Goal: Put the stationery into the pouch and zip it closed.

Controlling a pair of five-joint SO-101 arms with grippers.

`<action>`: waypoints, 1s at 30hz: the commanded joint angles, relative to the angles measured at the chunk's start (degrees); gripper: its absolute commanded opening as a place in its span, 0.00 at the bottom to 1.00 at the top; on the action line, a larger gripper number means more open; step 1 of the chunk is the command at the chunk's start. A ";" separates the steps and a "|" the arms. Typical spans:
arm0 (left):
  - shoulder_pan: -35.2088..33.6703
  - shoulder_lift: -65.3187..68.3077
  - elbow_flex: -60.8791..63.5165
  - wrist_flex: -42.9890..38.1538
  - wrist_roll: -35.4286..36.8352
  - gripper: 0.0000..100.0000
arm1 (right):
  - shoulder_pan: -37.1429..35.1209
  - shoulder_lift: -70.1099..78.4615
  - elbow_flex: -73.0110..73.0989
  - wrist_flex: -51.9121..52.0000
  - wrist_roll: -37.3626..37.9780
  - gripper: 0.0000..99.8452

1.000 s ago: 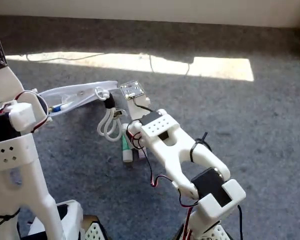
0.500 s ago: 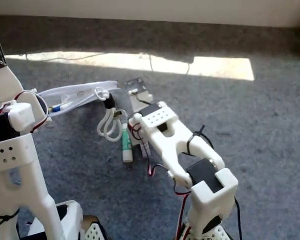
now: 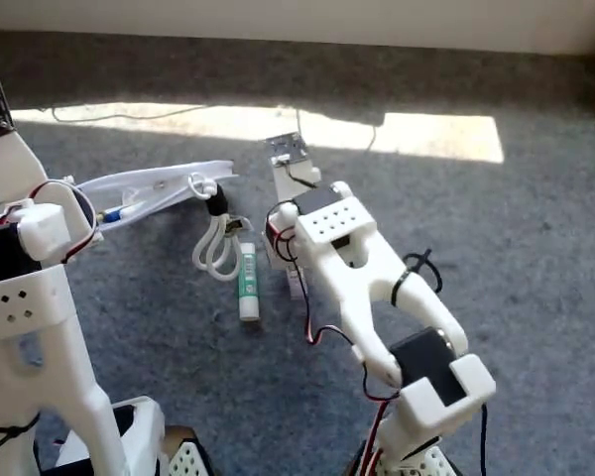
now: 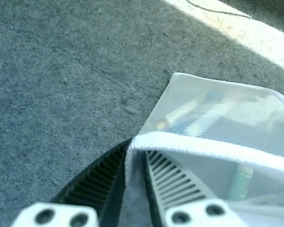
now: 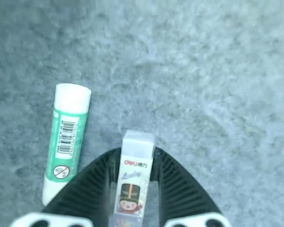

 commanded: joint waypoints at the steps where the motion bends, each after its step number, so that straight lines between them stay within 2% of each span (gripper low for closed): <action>1: 1.19 0.66 0.13 -1.05 0.44 0.01 | 2.33 -10.42 0.48 0.31 -0.62 0.00; 16: 7.08 0.57 0.13 -0.62 0.26 0.01 | 2.86 -35.74 8.31 -0.04 -0.62 0.00; 30: 7.08 0.57 1.10 -0.88 0.26 0.01 | 1.71 -48.66 8.31 -0.04 -0.70 0.00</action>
